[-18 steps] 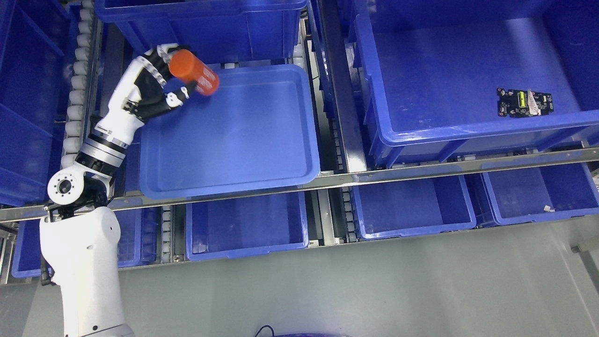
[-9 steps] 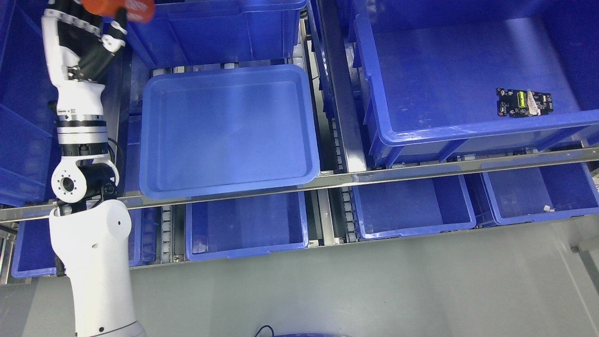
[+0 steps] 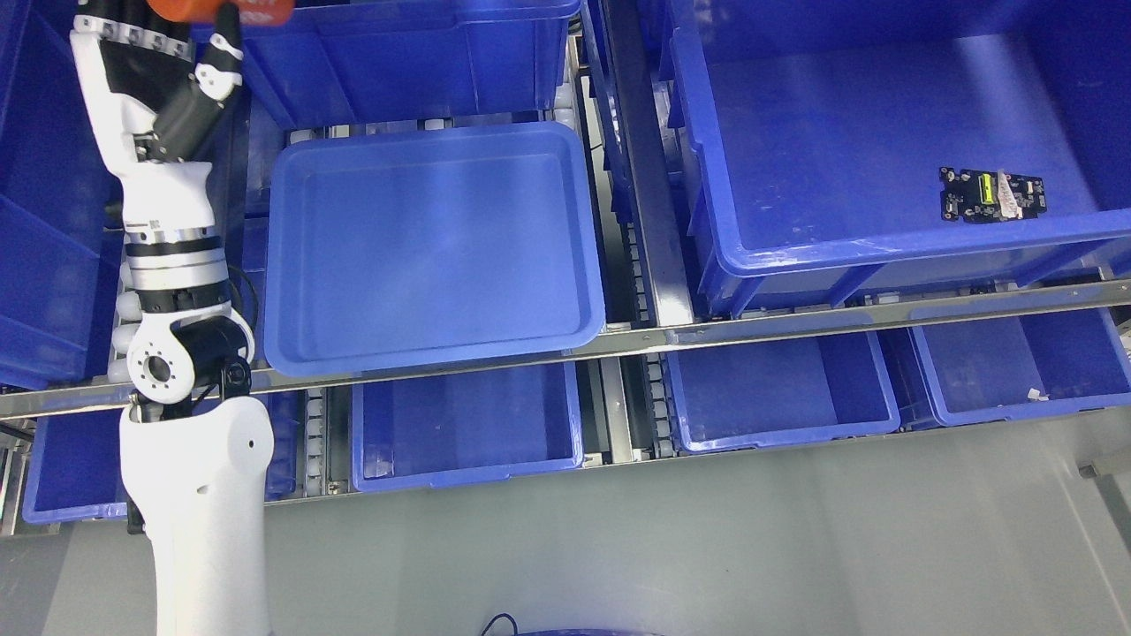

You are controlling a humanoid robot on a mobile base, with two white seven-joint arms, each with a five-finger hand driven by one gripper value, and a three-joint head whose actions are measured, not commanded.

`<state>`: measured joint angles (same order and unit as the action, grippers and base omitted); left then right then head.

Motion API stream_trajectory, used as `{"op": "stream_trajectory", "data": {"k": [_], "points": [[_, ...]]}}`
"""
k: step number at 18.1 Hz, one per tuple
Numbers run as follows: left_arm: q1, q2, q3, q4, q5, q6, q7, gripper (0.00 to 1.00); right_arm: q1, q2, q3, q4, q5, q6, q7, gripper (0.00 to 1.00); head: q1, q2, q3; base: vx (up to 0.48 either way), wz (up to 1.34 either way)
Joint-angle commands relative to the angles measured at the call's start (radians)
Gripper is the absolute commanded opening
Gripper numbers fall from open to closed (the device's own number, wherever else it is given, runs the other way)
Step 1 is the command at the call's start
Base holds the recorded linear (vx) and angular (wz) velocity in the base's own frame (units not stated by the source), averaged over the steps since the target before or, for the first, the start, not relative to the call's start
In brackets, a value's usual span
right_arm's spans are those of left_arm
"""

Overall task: Grab orange capacitor from left shelf to right desk
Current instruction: 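Hold the capacitor raised in the left hand while backing away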

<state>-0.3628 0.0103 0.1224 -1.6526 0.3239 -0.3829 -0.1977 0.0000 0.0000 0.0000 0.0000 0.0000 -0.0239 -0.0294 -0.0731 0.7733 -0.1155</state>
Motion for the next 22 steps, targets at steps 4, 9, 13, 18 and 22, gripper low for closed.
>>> {"op": "stream_trajectory", "data": {"k": [4, 9, 13, 18, 22], "points": [[0.051, 0.007, 0.019, -0.072, 0.003, -0.016, -0.035, 0.14, 0.02, -0.017, -0.012, -0.017, 0.005, -0.001, 0.0, 1.0, 0.0, 0.0, 0.0, -0.005, -0.02], [0.065, 0.007, 0.042, -0.07, 0.003, -0.017, -0.034, 0.14, 0.02, -0.017, -0.012, -0.017, 0.005, -0.001, 0.0, 1.0, 0.0, 0.0, 0.0, -0.011, -0.01], [0.079, 0.007, 0.06, -0.07, 0.003, -0.02, -0.034, 0.14, 0.02, -0.017, -0.012, -0.017, 0.005, -0.001, 0.0, 1.0, 0.0, 0.0, 0.0, -0.015, -0.07], [0.079, 0.007, 0.068, -0.07, 0.003, -0.024, -0.035, 0.14, 0.02, -0.017, -0.012, -0.017, 0.005, -0.001, 0.0, 1.0, 0.0, 0.0, 0.0, -0.022, -0.09], [0.079, 0.007, 0.068, -0.07, 0.003, -0.024, -0.031, 0.14, 0.02, -0.017, -0.012, -0.017, 0.005, -0.001, 0.0, 1.0, 0.0, 0.0, 0.0, -0.011, -0.04]]}}
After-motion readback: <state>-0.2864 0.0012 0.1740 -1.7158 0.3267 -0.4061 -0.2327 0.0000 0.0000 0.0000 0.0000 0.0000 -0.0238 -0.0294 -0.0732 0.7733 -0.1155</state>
